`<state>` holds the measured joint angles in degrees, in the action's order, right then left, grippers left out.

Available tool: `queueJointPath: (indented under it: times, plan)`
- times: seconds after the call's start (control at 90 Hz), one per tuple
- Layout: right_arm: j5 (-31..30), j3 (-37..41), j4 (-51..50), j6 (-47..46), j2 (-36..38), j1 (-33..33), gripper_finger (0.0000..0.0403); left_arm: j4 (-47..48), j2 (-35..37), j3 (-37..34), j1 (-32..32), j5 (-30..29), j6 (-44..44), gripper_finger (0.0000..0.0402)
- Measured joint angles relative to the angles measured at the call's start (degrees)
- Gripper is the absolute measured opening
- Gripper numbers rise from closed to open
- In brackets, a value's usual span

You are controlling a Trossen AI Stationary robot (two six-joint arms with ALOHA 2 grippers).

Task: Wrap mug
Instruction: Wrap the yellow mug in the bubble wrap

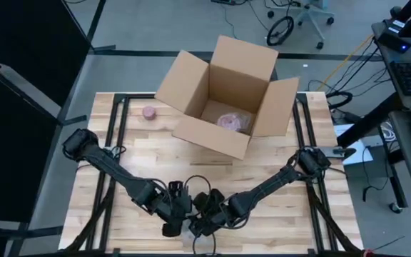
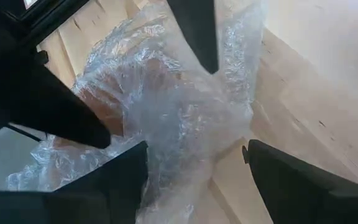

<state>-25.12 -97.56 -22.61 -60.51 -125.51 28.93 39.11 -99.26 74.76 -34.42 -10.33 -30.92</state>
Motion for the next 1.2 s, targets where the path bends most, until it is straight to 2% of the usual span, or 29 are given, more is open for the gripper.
queueJointPath:
  times: [0.233,0.411,0.867,1.2]
  plan:
    - [0.81,0.02,-0.81,-0.26,0.0,0.11,0.0255,-4.35,-3.01,-0.07,-1.0,-0.07,-0.2,0.0263]
    - [2.76,0.02,-2.46,-0.34,0.02,0.2,0.0255,-3.94,-4.77,-0.07,-1.67,-4.16,0.2,0.0263]
    - [3.03,0.07,-6.24,1.86,2.61,1.55,0.0255,-2.35,-5.14,-0.15,-2.73,-5.48,0.02,0.0263]
    - [-0.36,0.0,-4.93,3.09,3.41,1.91,0.0255,-8.74,-5.25,-5.8,-2.27,-6.8,-1.73,0.0263]
